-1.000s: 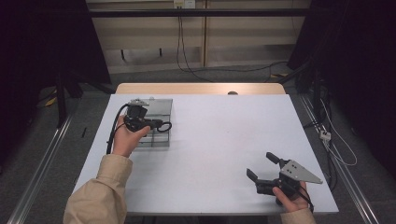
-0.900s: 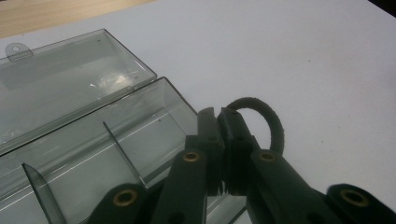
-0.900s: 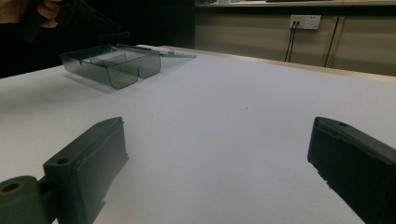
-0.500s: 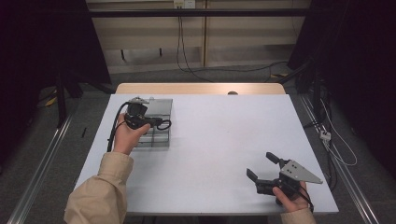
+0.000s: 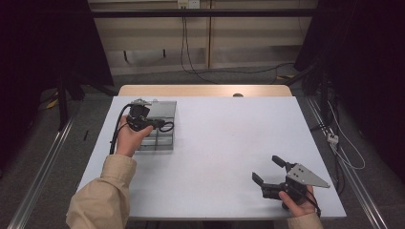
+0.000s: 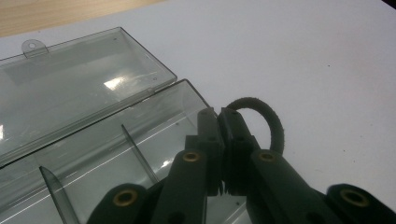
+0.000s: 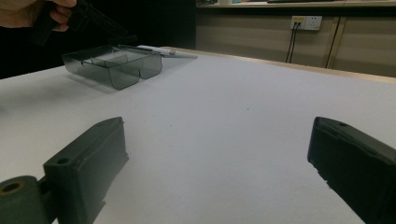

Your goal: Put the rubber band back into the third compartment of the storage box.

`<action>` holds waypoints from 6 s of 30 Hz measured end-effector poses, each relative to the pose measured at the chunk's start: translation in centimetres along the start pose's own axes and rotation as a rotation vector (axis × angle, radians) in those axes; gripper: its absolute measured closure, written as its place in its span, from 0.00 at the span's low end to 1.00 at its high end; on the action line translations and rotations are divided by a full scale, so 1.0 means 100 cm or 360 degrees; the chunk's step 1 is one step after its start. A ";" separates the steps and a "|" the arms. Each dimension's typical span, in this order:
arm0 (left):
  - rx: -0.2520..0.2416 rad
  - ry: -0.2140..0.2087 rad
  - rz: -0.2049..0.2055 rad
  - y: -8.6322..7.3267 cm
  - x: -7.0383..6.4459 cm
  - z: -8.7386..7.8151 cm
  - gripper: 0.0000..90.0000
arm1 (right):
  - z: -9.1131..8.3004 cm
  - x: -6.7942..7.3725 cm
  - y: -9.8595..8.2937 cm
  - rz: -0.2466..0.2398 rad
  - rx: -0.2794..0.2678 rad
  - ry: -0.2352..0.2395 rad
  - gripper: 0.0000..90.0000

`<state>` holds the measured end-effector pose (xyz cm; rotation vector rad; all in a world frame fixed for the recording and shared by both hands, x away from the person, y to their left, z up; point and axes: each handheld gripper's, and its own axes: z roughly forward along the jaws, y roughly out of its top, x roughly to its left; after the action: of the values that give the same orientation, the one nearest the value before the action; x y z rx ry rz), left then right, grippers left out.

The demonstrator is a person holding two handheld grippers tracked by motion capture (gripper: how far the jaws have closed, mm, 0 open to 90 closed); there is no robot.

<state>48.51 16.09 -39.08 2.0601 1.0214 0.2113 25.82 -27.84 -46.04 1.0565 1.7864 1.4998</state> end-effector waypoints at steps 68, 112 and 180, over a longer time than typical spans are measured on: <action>0.0024 0.0062 -0.0057 -0.004 0.021 0.022 0.97 | -0.001 -0.002 0.000 0.0022 -0.0021 -0.0009 0.04; 0.0037 0.0140 -0.0080 -0.007 0.025 0.032 0.97 | -0.001 -0.002 0.000 0.0027 -0.0027 0.0001 0.04; 0.0033 0.0175 -0.0104 -0.009 0.021 0.040 0.86 | 0.001 -0.001 0.002 0.0005 -0.0041 0.0032 0.04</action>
<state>51.20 15.55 -42.83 2.0487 1.1607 0.2837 26.03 -27.83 -45.91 1.0356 1.7753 1.5360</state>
